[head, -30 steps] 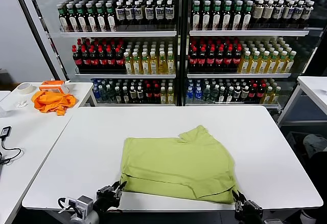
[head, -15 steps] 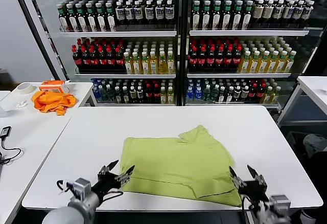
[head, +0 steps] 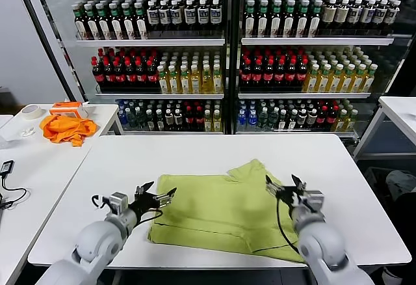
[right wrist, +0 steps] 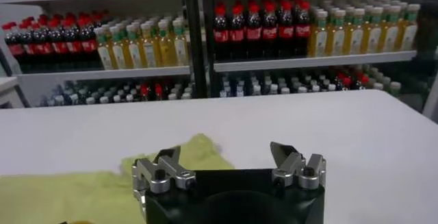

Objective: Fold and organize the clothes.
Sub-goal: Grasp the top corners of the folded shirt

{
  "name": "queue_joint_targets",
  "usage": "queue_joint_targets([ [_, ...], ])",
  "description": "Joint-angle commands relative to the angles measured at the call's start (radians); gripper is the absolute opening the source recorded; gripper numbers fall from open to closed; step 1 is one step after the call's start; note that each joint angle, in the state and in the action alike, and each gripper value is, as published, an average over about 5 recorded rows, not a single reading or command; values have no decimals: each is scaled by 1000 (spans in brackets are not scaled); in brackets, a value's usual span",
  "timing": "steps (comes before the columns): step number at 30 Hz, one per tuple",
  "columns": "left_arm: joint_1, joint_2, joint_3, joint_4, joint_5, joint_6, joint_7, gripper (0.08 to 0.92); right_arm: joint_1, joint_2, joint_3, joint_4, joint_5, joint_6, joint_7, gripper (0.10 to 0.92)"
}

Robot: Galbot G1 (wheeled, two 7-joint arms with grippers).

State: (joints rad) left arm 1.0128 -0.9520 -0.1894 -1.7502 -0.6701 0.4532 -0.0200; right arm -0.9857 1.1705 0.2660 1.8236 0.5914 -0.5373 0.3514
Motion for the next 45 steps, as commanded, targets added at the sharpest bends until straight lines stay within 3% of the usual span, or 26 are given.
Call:
queue_joint_targets([
  [1, -195, -21, 69, 250, -6, -10, 49, 823, 270, 72, -117, -330, 8, -2, 20, 823],
  [12, -230, -37, 71, 329, -4, -13, 78, 823, 295, 126, -114, -453, -9, 62, -32, 823],
  [33, -217, -45, 74, 338, 15, -36, 118, 820, 298, 149, -120, -498, -95, 72, -62, 820],
  [37, -215, -46, 73, 347, 14, -43, 131, 767, 298, 146, -119, -496, -80, 66, -67, 750],
  [45, -213, -50, 78, 351, 13, -44, 136, 533, 299, 148, -121, -507, -60, 54, -68, 533],
])
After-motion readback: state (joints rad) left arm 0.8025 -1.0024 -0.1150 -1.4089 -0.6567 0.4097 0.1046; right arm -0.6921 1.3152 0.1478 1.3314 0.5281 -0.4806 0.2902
